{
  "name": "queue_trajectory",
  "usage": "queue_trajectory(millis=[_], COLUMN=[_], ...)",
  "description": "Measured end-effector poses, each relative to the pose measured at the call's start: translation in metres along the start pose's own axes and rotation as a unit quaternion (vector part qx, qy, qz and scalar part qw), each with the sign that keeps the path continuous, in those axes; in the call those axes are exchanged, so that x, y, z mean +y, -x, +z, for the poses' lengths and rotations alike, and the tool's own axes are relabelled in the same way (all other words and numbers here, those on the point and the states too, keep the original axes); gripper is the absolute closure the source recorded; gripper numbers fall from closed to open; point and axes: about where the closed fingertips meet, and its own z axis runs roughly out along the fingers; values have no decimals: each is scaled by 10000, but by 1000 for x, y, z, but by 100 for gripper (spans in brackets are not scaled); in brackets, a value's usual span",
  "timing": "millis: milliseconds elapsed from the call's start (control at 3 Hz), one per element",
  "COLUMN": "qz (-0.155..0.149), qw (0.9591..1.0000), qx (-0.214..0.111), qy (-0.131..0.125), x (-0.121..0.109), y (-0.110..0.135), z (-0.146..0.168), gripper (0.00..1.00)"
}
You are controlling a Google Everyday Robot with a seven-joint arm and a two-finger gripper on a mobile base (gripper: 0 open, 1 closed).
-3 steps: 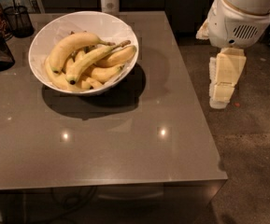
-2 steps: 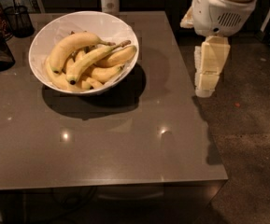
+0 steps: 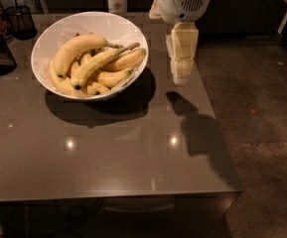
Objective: Pick banana from white bowl
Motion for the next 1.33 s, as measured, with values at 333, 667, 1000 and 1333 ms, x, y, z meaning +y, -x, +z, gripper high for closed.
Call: queue_trajectory(millis=[333, 667, 1000, 1333], qz=[-49, -206, -403, -477], qw=[9998, 9994, 9987, 9984], qx=[-81, -123, -176, -228], qy=[-161, -251, -250, -199], x=[-10, -25, -47, -64], y=[9, 23, 45, 62], z=[1, 2, 5, 12], gripper=[0, 0, 0, 0])
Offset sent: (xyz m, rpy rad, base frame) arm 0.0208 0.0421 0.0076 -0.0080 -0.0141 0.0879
